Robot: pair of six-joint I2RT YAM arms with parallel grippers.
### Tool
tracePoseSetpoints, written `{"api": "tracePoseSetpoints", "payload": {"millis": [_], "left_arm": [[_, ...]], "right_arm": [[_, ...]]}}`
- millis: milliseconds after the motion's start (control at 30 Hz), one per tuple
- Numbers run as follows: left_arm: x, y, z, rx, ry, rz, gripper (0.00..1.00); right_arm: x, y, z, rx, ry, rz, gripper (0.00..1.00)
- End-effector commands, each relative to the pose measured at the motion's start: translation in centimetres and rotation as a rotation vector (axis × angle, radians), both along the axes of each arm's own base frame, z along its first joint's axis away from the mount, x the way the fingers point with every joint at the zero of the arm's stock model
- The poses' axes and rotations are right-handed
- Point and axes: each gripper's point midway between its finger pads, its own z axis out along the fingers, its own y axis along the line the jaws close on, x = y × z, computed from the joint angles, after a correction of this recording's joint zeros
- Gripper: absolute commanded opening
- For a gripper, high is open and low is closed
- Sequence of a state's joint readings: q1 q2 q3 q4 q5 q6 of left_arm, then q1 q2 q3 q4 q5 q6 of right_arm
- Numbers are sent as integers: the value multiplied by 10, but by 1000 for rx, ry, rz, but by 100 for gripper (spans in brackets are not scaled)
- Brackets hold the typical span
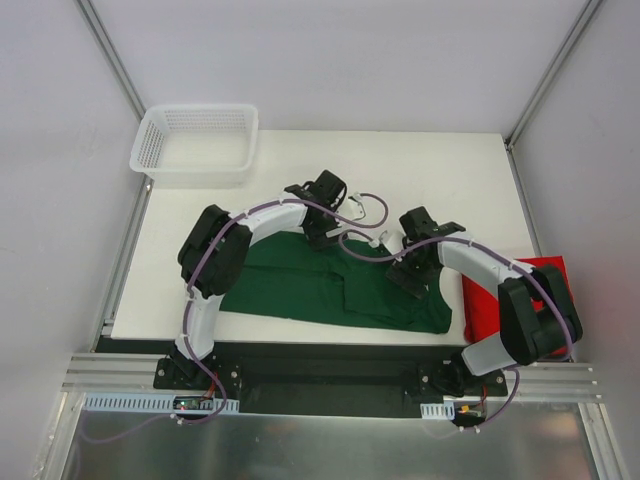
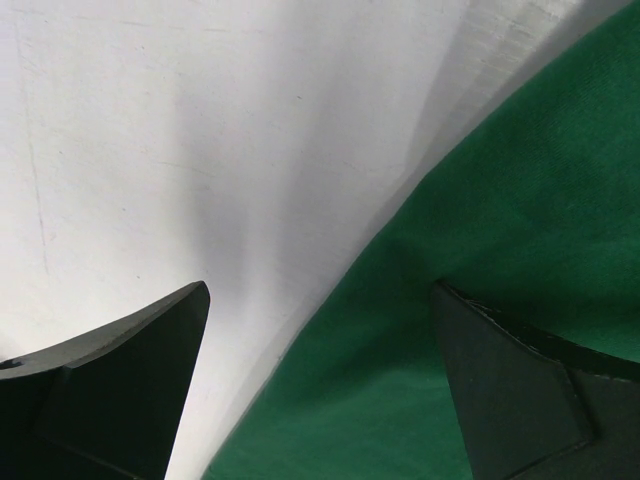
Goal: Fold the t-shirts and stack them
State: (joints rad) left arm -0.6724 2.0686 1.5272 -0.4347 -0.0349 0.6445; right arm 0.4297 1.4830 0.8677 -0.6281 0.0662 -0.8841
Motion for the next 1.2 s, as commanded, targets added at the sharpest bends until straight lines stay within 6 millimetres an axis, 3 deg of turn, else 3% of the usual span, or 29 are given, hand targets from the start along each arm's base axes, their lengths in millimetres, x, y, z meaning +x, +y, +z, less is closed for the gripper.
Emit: {"api": "tracePoseSetpoints", "payload": {"millis": [0, 200, 433, 600, 900, 1000, 1167], "left_arm": [[10, 3, -8, 45, -14, -11, 94], [11, 9, -10, 73, -25, -18, 93], [3, 29, -5, 88, -20, 11, 93], [3, 37, -3, 85, -20, 35, 93], [4, 47, -7, 97, -11, 55, 93], [5, 49, -8, 93, -8, 64, 93], [3, 50, -8, 87, -2, 70, 93]], "right_arm": [[-12, 3, 7, -13, 0, 43, 96], [2, -4, 14, -56, -101, 13, 96], [56, -5, 44, -10, -353, -75, 96], [87, 1, 59, 74, -399, -139, 96], [128, 7, 55, 84, -448, -152, 96], [123, 5, 33, 46, -364, -141, 96], [125, -10, 10, -31, -372, -114, 96]]}}
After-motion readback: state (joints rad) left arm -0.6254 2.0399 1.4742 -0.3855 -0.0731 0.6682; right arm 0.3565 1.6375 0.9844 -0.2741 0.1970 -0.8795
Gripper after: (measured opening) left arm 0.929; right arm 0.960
